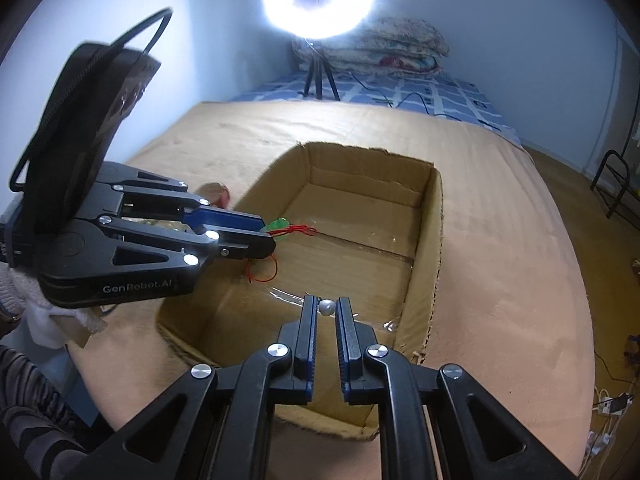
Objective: Organize jewelry
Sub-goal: 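Carry the pendant and earring into the cardboard box and open both tools, then move the left tool to the long pearl necklace clasp and grasp it, then lift the pearl necklace with the left tool while the right tool grasps the blue bangle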
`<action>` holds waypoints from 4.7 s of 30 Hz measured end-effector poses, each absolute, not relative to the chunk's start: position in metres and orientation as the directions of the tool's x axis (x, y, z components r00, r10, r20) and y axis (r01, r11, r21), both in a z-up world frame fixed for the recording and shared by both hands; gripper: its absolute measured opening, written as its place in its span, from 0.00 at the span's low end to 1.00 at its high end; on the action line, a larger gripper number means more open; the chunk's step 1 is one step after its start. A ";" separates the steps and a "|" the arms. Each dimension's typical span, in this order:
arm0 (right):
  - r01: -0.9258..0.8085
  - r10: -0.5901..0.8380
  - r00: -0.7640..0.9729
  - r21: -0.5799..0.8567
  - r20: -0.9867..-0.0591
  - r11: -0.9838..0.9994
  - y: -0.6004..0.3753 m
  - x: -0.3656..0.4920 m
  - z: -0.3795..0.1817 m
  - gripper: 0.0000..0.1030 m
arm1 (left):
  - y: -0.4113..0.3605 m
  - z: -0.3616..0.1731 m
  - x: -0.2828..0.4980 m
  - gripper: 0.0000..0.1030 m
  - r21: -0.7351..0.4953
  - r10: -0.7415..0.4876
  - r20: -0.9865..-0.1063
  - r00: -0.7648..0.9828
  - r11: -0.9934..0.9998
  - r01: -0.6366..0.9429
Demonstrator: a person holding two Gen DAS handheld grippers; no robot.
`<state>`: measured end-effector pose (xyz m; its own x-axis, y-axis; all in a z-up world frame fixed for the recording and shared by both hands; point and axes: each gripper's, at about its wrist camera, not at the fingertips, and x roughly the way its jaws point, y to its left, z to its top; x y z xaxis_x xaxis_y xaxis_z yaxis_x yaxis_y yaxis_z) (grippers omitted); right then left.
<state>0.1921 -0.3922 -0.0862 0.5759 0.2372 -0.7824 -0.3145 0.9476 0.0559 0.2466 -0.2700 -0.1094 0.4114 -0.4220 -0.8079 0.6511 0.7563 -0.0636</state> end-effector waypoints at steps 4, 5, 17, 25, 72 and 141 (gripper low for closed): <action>-0.310 0.226 0.560 0.051 -0.797 0.949 -0.394 0.197 -0.095 0.07 | -0.278 -0.116 0.248 0.12 -0.051 -0.408 -0.819 0.404 0.753 0.656; -0.310 0.223 0.557 0.050 -0.800 0.950 -0.394 0.197 -0.097 0.07 | -0.280 -0.118 0.249 0.12 -0.050 -0.403 -0.823 0.401 0.754 0.655; -0.308 0.212 0.530 0.047 -0.821 0.950 -0.393 0.202 -0.107 0.08 | -0.288 -0.128 0.255 0.13 -0.039 -0.378 -0.839 0.391 0.759 0.650; -0.305 0.205 0.535 0.039 -0.819 0.952 -0.394 0.202 -0.107 0.21 | -0.293 -0.129 0.253 0.13 -0.032 -0.375 -0.843 0.386 0.752 0.659; -0.578 0.415 0.522 0.049 -0.746 0.814 -0.254 0.121 -0.040 0.52 | 0.022 -0.067 0.169 0.31 -0.064 -0.219 -0.768 0.602 0.961 0.268; -0.641 0.354 0.314 0.079 -0.881 0.764 -0.123 0.164 -0.139 0.01 | 0.043 -0.122 0.222 0.05 -0.085 -0.205 -0.784 0.586 0.970 0.227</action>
